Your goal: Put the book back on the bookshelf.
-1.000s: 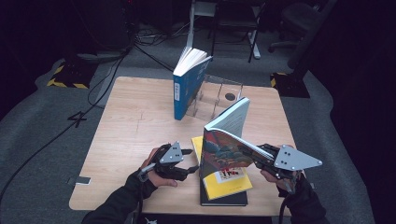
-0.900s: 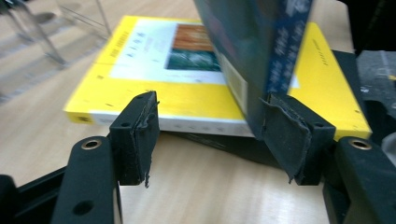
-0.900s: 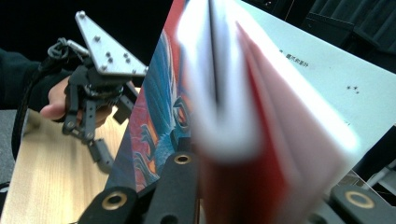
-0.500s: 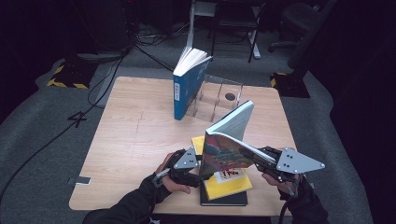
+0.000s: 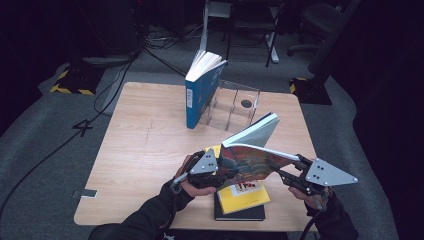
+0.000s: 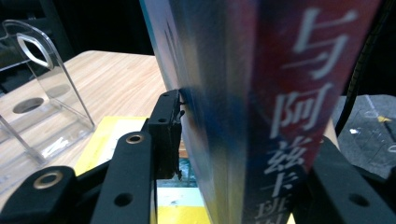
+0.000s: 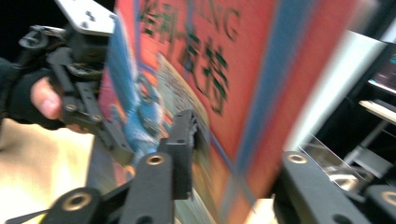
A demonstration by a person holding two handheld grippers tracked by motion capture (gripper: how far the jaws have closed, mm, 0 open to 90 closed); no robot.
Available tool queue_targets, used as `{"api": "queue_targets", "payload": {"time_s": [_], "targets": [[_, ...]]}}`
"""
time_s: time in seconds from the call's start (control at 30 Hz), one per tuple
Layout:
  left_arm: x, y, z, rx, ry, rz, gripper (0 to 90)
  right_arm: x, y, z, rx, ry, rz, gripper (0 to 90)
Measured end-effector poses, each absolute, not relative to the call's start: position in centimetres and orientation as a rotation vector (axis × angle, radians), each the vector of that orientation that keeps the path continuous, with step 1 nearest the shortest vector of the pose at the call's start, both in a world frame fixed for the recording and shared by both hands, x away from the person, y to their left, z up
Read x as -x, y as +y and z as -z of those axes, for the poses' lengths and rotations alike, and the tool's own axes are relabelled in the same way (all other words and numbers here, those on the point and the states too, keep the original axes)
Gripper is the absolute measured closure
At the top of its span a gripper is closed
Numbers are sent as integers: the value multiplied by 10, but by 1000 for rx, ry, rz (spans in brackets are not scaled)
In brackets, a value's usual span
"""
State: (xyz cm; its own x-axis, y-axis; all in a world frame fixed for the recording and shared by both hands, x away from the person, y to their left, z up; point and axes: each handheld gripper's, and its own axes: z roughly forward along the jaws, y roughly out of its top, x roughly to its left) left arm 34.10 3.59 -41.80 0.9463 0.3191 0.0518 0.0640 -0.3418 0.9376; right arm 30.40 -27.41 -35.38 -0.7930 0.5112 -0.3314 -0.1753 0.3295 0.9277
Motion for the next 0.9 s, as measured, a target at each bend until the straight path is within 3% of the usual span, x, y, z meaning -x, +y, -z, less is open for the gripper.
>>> {"api": "queue_targets", "payload": {"time_s": [0.17, 0.5, 0.9], "targets": [[-341, 38, 417, -1921, 261, -258, 700, -313, -292, 361, -440, 1950, -1470, 530], [-338, 37, 417, -1926, 225, -225, 725, -343, -291, 390, -535, 2105, -1519, 284], [-337, 36, 398, -1859, 260, -258, 609, -350, -272, 410, -550, 2205, -1504, 382]]}}
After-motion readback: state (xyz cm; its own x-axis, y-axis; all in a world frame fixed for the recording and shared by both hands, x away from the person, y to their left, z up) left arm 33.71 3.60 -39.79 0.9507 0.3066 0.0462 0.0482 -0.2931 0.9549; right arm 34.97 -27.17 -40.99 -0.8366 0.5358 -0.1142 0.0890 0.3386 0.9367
